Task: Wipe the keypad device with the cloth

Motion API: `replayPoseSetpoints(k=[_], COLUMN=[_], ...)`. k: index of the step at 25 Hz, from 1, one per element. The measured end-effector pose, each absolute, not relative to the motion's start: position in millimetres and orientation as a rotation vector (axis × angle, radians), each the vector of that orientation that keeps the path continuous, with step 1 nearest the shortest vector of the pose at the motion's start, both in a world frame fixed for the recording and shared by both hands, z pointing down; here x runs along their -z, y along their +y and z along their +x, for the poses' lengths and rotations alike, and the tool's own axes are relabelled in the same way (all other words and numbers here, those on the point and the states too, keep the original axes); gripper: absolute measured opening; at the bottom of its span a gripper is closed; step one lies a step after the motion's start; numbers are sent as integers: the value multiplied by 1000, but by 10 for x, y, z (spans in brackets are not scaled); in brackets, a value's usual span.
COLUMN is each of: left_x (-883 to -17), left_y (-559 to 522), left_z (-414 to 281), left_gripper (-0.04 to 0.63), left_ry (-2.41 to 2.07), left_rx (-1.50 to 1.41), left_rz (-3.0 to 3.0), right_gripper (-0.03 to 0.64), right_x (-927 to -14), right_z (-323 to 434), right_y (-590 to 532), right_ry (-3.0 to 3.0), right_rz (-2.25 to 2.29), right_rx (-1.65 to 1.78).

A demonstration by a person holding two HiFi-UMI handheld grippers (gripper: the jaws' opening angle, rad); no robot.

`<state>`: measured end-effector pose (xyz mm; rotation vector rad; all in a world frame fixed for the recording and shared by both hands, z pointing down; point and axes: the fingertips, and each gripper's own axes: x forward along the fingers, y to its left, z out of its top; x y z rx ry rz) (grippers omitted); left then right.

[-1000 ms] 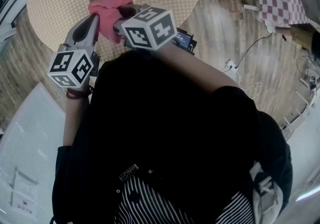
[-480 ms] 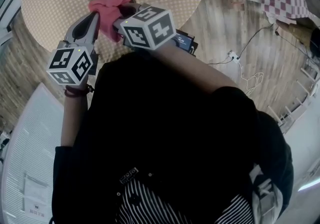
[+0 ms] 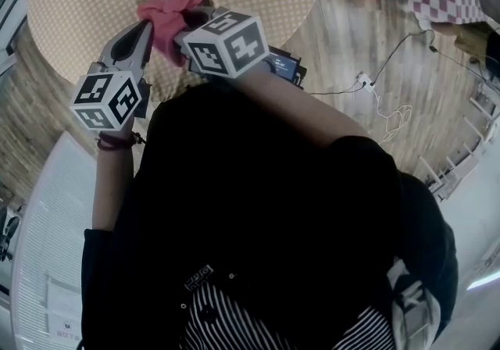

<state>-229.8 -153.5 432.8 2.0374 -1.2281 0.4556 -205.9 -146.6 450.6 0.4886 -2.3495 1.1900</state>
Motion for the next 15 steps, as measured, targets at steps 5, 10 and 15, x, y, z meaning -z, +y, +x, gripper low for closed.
replayPoseSetpoints(k=[5, 10, 15], left_x=[-4438, -4577, -4741], left_y=[-1612, -1661, -1639], left_z=[-2294, -2305, -2236], left_gripper=[3, 5, 5], left_ry=[-1207, -1181, -1119], left_rx=[-467, -480, -535], left_rz=[2027, 2014, 2027], right_gripper=[63, 63, 63], right_x=[-4609, -4746, -4919], right_z=[-2055, -2056, -1996], right_y=[-1540, -1560, -1527], right_ry=[-2330, -2305, -2265], right_rz=[498, 507, 509], right_rx=[-1198, -1197, -1196])
